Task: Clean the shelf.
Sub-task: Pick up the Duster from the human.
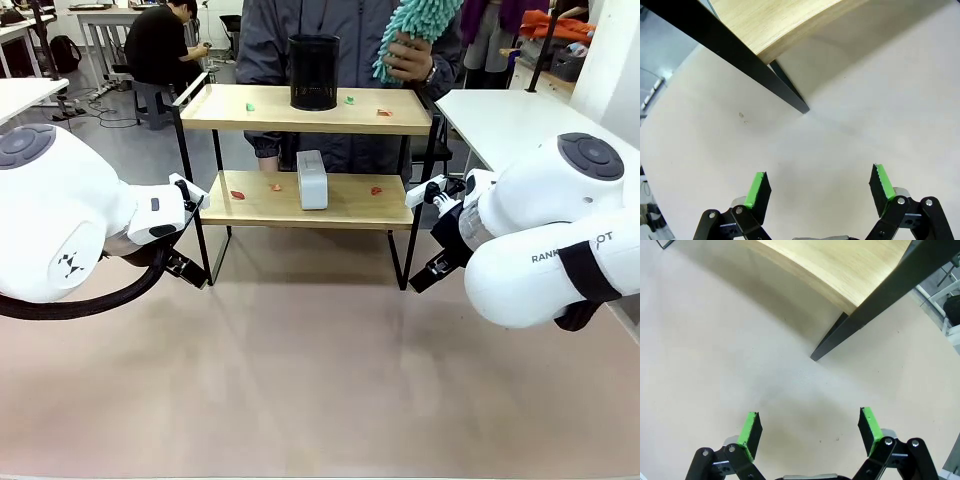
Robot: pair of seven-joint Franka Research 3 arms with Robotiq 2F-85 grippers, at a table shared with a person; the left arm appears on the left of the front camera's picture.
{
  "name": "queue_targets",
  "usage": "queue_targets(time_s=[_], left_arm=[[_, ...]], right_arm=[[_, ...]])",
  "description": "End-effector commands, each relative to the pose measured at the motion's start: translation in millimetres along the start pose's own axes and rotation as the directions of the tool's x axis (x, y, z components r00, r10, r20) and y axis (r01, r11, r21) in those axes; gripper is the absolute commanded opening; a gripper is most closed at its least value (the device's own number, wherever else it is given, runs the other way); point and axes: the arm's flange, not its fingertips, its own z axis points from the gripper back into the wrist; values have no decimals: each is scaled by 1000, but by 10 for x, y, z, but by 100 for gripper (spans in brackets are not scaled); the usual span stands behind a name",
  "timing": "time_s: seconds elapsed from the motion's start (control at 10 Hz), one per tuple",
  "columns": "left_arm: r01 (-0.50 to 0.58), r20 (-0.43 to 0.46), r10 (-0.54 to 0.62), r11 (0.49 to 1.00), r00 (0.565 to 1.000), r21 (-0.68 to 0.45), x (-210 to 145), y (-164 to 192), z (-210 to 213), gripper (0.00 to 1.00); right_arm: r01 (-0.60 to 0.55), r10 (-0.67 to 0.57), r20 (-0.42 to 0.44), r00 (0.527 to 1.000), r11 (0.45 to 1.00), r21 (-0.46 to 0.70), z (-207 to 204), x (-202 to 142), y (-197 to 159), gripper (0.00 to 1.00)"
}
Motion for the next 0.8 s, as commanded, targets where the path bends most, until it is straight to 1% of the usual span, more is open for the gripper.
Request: queue_targets(time_s=[0.0,0.1,0.2,0.3,0.4,0.5,0.6,0.7], left_arm=[[0,0,0,1000,1000,0,0,0,0,100],[0,0,0,1000,1000,0,0,0,0,100],[82,-26,-89,975,996,-207,-57,20,291,100],[108,-14,-121,926,993,-361,-200,143,674,100],[106,93,-69,862,993,-496,-356,349,1019,100],[65,187,57,806,981,-588,-535,609,1306,100],[-5,240,172,822,955,-569,-730,874,1485,100],[-79,314,340,781,886,-620,-1009,1248,1635,100]], right_arm=[[1,-1,0,1000,1000,0,1,1,-1,100],[0,0,0,1000,1000,0,0,0,0,100],[60,-32,-142,989,978,199,269,-34,-92,100],[172,-152,-88,984,938,303,744,-125,-285,100],[302,-335,-2,942,846,440,1217,-273,-546,100],[404,-520,54,852,721,562,1631,-496,-863,100],[446,-630,88,771,633,633,1909,-763,-1147,100],[520,-741,98,664,552,652,2077,-1100,-1504,100]])
